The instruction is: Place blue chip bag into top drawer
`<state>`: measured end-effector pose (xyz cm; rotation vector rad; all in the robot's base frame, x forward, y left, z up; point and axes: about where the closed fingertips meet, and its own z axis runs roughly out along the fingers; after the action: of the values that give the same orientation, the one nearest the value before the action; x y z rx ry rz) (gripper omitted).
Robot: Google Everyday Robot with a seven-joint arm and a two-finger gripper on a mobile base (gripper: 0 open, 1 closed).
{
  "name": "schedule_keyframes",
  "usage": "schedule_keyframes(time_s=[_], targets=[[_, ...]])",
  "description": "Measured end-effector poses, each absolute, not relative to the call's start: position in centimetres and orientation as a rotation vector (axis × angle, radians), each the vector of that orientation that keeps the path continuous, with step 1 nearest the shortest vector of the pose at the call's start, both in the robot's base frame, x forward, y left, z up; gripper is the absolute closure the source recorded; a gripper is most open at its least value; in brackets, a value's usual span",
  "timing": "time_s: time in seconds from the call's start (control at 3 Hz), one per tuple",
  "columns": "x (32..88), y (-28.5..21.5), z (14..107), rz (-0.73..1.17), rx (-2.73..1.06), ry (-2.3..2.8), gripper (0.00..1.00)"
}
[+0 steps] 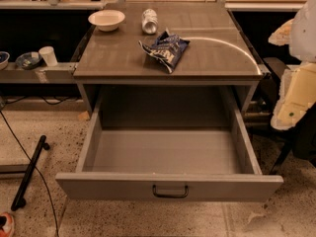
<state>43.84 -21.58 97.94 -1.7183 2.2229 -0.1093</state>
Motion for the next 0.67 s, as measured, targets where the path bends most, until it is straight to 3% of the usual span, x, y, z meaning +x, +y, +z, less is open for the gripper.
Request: schedule_keyframes(time_s=[0.33, 0.67], targets=[[43.9, -21.5, 98.0, -0.11, -1.716, 2.22, 0.0], [47.4, -19.4, 97.8, -0.056, -1.705, 2.17, 0.0]])
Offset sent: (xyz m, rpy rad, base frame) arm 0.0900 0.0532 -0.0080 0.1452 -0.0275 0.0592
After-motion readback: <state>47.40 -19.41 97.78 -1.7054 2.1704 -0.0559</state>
